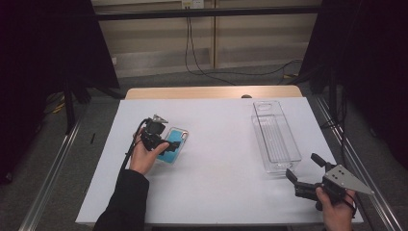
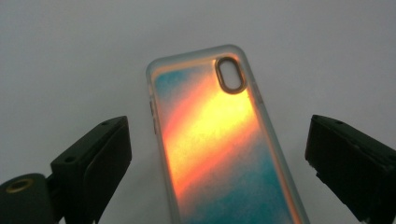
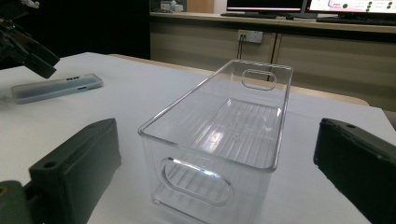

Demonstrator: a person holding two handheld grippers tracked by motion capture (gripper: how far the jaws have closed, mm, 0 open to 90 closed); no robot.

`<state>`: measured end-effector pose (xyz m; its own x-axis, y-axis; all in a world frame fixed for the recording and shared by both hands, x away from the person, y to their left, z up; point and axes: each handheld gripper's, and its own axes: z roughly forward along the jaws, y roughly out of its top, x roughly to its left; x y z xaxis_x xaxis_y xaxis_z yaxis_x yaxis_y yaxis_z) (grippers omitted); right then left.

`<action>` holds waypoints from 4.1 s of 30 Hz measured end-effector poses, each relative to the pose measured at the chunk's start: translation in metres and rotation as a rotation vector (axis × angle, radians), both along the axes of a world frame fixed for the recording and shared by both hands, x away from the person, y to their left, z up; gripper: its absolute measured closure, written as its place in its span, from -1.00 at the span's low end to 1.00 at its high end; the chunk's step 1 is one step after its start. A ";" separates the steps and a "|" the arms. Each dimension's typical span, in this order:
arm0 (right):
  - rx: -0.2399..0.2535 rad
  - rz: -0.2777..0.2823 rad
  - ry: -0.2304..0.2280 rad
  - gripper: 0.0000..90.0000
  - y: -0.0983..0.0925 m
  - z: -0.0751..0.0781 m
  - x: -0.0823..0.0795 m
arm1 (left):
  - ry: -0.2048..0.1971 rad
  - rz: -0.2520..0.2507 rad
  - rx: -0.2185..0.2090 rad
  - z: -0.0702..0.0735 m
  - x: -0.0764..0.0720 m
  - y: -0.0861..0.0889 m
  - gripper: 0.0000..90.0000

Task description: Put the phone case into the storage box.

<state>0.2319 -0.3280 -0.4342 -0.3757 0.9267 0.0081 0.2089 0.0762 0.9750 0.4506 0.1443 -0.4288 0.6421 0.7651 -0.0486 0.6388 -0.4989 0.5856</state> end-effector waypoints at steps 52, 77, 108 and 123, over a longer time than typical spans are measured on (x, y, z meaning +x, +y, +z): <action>-0.006 0.000 0.002 -0.99 0.001 0.000 0.000 | 0.094 0.004 0.089 -0.028 0.014 -0.015 -0.92; -0.006 0.001 0.005 -1.00 0.001 -0.001 0.000 | 0.095 0.025 0.084 -0.022 0.009 -0.015 -0.63; -0.006 0.000 0.004 -1.00 0.001 0.000 -0.001 | -0.021 0.003 -0.022 -0.003 -0.001 -0.009 -0.62; -0.007 -0.001 0.004 -1.00 0.001 0.000 -0.001 | -0.203 0.048 -0.103 0.016 -0.011 0.000 -0.63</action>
